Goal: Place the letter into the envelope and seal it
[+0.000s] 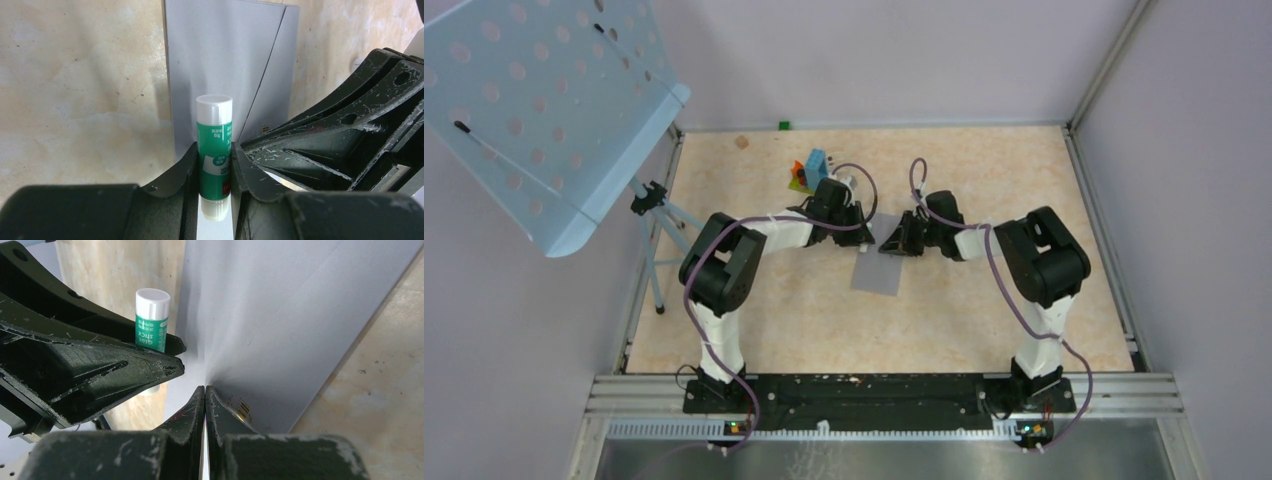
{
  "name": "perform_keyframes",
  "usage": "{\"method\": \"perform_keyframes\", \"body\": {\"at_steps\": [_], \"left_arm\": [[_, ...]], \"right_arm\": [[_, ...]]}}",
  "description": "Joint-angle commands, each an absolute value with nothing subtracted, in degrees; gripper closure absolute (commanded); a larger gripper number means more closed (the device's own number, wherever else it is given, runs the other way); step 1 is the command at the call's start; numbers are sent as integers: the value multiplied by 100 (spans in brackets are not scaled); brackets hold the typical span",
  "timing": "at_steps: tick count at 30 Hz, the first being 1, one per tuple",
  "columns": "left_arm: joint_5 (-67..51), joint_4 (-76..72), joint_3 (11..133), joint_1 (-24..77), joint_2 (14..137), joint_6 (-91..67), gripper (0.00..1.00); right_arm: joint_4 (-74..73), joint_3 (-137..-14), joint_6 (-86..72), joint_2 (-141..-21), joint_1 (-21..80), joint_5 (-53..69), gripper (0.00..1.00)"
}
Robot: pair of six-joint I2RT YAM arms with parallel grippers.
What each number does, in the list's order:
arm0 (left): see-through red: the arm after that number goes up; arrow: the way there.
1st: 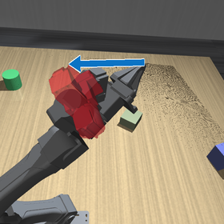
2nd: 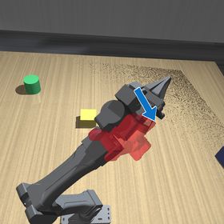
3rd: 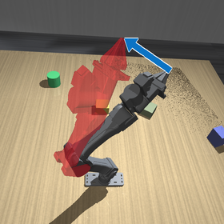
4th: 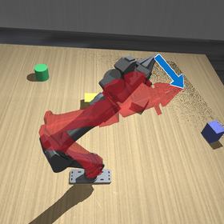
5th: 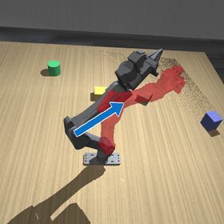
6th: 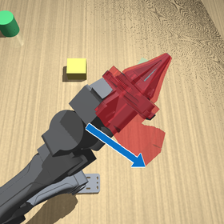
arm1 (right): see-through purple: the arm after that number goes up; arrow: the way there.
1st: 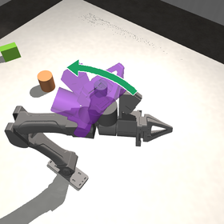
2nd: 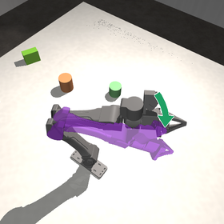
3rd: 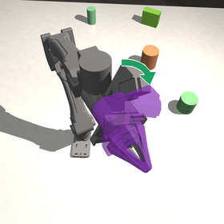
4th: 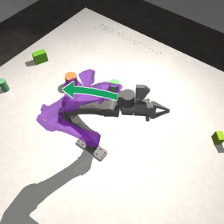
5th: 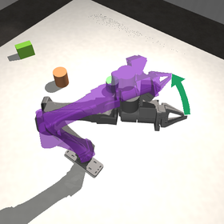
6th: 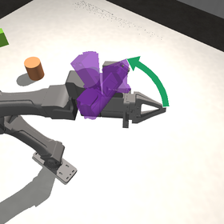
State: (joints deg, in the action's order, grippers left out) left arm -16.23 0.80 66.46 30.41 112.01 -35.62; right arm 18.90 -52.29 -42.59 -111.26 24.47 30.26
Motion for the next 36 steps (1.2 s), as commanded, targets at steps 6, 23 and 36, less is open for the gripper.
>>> {"method": "perform_keyframes", "body": {"at_steps": [6,23,36], "left_arm": [[-1355,759,6565,3054,11601,-3369,100],[-1409,868,6618,3032,11662,-3202,100],[-1480,822,6599,3032,11685,-3286,100]], "right_arm": [[1626,-5309,-3984,-11308,2411,2678,100],[1624,-5206,-4061,-11168,2097,2643,100],[1508,-5465,-4123,-11101,1879,2764,100]]}}
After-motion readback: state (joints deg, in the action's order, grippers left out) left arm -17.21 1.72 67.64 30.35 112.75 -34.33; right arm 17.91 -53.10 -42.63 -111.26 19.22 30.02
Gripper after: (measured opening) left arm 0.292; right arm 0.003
